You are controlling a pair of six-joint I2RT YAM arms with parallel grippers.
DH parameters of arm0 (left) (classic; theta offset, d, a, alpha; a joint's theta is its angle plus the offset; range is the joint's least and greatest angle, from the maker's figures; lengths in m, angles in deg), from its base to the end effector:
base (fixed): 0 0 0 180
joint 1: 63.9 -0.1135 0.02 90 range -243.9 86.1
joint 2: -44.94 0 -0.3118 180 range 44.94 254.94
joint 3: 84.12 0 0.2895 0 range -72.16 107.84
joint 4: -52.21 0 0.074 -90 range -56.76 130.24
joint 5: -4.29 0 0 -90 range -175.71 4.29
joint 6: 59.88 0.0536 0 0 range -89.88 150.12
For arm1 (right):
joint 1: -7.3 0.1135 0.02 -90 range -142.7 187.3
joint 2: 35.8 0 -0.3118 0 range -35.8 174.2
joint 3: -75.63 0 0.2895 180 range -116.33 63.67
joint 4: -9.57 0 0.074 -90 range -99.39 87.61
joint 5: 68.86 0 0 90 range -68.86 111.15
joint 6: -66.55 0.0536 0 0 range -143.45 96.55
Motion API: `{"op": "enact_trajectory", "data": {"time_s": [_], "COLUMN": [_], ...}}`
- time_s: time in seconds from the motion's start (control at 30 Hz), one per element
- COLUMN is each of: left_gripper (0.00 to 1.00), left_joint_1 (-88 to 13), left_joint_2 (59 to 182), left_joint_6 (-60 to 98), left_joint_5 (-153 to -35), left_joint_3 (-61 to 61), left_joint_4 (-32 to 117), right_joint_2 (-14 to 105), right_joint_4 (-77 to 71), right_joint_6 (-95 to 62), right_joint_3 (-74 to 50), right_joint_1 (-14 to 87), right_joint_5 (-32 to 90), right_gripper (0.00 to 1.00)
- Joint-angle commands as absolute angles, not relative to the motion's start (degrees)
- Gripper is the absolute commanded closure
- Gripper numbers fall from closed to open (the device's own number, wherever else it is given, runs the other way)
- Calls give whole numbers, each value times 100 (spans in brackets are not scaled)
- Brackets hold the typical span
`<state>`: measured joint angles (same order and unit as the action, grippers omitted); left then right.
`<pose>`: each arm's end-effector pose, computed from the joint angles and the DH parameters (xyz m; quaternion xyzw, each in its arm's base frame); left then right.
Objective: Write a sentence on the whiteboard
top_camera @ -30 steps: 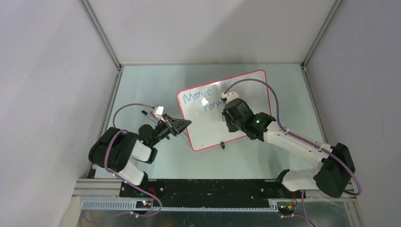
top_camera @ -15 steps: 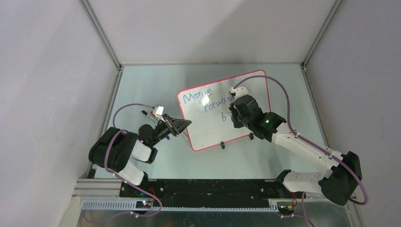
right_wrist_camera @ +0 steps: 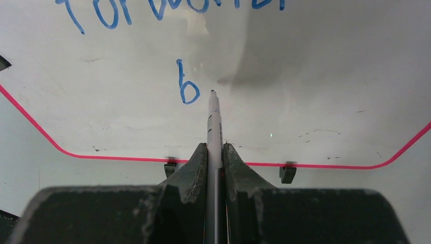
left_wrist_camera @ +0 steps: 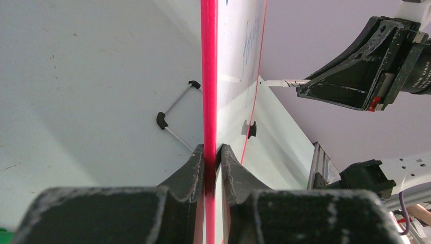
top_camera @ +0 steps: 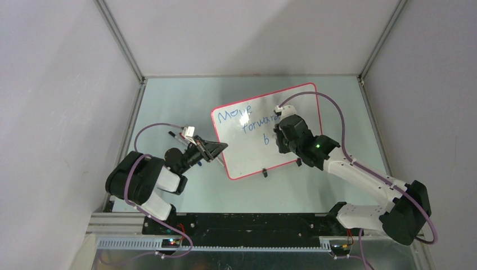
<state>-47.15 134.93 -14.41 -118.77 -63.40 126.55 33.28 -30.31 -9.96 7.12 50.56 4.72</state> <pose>0.2222 -0.0974 0.1651 0.0484 0.6787 -0.5257 0.5106 0.2242 0.1902 0.3205 -0.1730 0.8839 0.0830 0.4265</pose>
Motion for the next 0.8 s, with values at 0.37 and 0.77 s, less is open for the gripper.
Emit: {"op": "enact_trajectory", "data": {"time_s": [0.37, 0.77], "left_gripper": [100, 100], "left_joint_1": [-4645, -4642], "left_joint_2": [13435, 13433], "left_joint_6": [-1119, -1119], "left_joint_5": [-11772, -11776], "left_joint_3": [-6271, -6268], "left_joint_4": [12796, 12796], "right_joint_2": [3381, 3480], "right_joint_4": [-2637, -2684], "right_joint_6": [-1015, -992], "right_joint_3": [707, 707], "right_joint_1": [5024, 4950], "right_joint_5": [575, 552], "right_gripper": [100, 100]}}
